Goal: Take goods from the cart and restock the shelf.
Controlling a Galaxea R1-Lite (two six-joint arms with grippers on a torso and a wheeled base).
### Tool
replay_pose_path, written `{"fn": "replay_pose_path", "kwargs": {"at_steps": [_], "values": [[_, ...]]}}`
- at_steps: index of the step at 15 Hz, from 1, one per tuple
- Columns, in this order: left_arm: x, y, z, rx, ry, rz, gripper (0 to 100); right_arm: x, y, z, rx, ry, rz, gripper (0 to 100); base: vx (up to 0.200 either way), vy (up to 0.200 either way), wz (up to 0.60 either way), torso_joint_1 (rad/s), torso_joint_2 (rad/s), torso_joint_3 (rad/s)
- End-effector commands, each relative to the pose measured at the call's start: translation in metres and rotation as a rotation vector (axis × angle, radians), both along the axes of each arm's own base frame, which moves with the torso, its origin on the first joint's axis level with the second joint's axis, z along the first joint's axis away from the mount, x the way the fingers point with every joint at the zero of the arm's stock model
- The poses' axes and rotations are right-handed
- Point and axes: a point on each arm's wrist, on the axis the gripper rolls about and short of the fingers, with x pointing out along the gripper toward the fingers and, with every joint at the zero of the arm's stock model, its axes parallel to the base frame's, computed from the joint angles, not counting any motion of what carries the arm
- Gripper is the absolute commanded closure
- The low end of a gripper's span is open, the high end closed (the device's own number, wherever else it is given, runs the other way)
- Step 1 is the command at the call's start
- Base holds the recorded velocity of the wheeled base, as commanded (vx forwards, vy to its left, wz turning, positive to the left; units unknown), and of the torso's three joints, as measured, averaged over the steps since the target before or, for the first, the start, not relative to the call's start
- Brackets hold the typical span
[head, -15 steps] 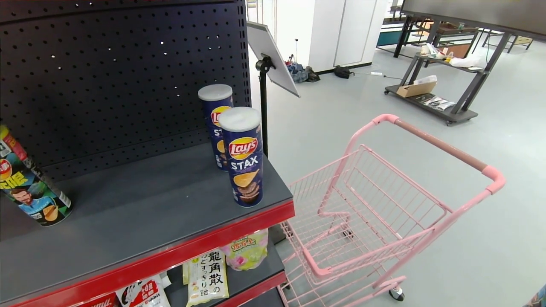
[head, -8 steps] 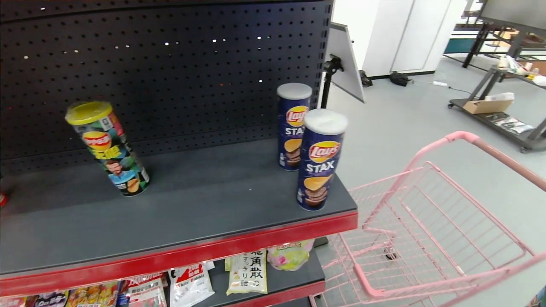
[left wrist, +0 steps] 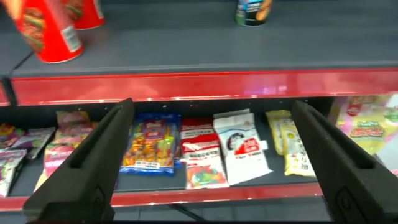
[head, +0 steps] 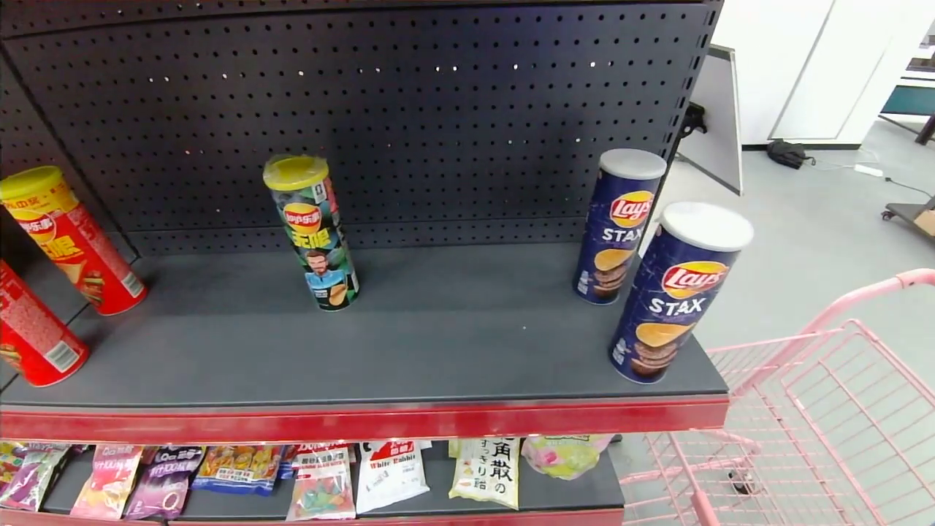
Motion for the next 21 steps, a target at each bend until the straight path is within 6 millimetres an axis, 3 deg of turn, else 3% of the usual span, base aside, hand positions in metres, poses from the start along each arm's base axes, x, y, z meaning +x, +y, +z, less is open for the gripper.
{"fn": "replay_pose_path", "kwargs": {"at_steps": [1,11,18,21], "values": [[0.000,0.000,0.000,-0.001,0.002,0.000,0,-0.013,-0.002,-0.014,-0.004,-0.050,0.005,100,0.000,0.200,0.00,0.007,0.00,-0.007],[0.000,0.000,0.000,-0.001,0.002,0.000,0,-0.022,-0.002,-0.023,0.002,-0.096,0.092,100,0.000,0.200,0.00,0.002,0.00,0.003],[0.000,0.000,0.000,0.001,0.002,0.000,0,-0.021,-0.001,-0.024,0.008,-0.094,0.124,100,0.000,0.000,0.00,0.000,0.00,0.000],[0.000,0.000,0.000,0.001,0.002,0.000,0,-0.019,-0.001,-0.022,0.012,-0.085,0.165,100,0.200,0.000,0.00,-0.002,0.00,0.001]]}}
